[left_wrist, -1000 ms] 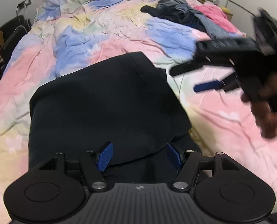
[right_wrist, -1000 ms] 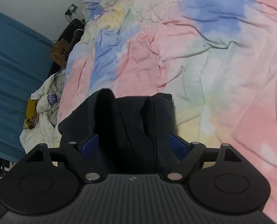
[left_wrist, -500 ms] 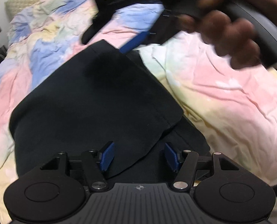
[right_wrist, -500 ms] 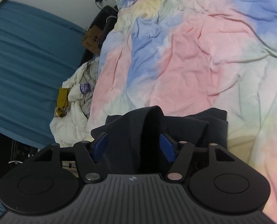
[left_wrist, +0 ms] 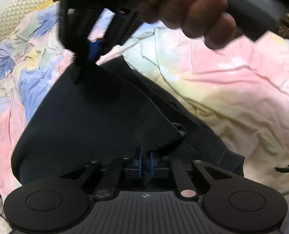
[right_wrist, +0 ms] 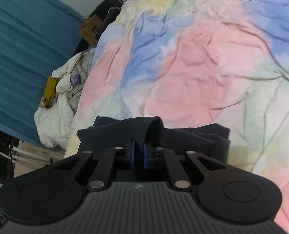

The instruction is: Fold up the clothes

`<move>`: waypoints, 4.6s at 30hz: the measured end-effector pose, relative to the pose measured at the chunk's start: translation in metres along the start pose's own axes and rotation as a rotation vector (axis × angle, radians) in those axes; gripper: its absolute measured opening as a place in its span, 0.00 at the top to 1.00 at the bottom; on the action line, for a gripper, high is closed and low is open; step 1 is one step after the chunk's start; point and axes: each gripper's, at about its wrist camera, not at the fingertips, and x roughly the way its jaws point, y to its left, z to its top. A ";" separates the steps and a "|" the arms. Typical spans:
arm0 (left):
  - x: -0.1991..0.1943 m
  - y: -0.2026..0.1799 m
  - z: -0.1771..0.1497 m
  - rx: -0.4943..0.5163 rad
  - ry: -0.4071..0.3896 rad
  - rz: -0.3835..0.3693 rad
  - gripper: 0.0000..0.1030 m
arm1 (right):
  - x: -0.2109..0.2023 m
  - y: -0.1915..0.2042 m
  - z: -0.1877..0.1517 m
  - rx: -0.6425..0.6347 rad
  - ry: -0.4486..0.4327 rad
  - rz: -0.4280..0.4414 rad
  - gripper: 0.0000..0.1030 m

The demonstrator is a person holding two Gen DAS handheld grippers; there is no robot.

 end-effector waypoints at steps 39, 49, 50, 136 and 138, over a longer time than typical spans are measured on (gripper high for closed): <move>-0.053 0.068 -0.043 -0.504 0.000 -0.176 0.25 | -0.035 -0.030 -0.056 0.049 -0.040 -0.188 0.71; -0.044 0.192 -0.111 -0.954 0.025 -0.006 0.23 | -0.034 -0.039 -0.074 0.132 -0.022 -0.218 0.52; -0.039 0.203 -0.117 -0.975 0.036 0.004 0.23 | -0.032 -0.040 -0.075 0.134 -0.015 -0.220 0.46; -0.152 -0.012 -0.060 -0.997 -0.081 -0.264 0.59 | -0.272 0.034 -0.225 0.129 -0.249 -0.277 0.71; -0.145 -0.016 -0.034 -0.991 -0.084 -0.262 0.59 | -0.288 0.015 -0.221 0.139 -0.266 -0.276 0.71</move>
